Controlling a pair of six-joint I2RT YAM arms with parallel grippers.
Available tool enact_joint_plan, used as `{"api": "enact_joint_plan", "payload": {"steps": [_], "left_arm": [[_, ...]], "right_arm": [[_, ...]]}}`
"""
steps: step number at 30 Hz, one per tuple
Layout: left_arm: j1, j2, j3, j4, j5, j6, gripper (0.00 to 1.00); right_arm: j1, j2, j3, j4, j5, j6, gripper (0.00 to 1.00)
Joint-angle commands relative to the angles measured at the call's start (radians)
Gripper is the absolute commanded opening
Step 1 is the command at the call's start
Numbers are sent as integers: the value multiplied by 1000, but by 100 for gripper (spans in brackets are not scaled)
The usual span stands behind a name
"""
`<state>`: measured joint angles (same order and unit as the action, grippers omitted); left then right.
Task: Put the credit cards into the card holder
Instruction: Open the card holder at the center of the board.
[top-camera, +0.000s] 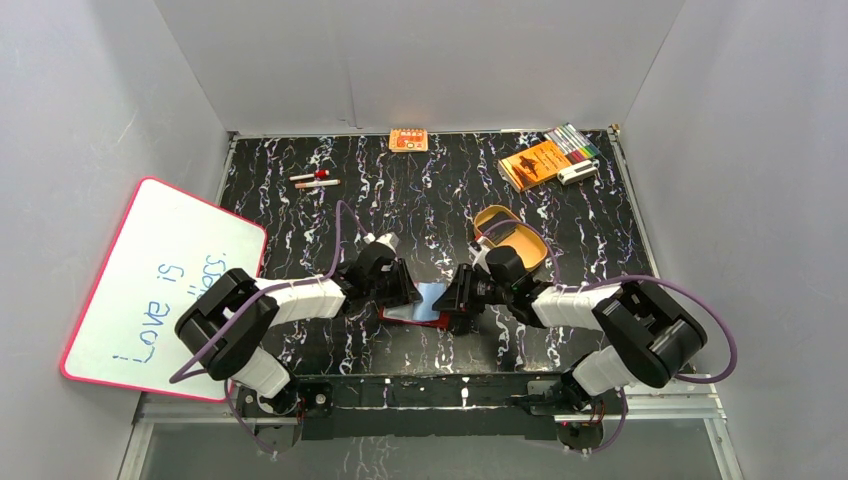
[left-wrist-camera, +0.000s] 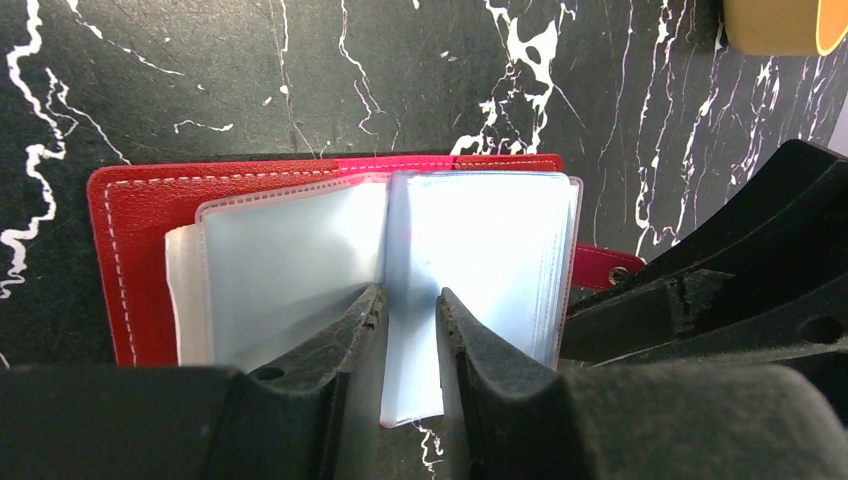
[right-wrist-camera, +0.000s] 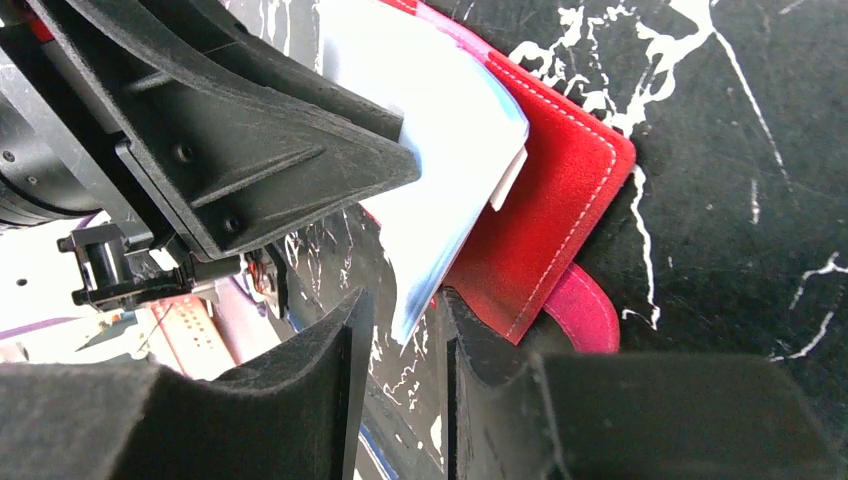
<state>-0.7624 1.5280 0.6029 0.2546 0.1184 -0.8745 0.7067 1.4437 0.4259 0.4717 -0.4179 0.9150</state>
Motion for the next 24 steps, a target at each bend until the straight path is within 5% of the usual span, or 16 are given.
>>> {"api": "enact_joint_plan", "payload": {"steps": [1, 6, 13, 24], "left_arm": [[-5, 15, -22, -71, -27, 13, 21], [-5, 18, -24, -70, -26, 10, 21], [-6, -24, -26, -47, 3, -1, 60], [-5, 60, 16, -60, 25, 20, 64]], "right_arm": [[-4, -42, -15, 26, 48, 26, 37], [-6, -49, -20, 21, 69, 42, 38], [-6, -33, -6, 31, 50, 38, 40], [-6, -19, 14, 44, 29, 23, 41]]}}
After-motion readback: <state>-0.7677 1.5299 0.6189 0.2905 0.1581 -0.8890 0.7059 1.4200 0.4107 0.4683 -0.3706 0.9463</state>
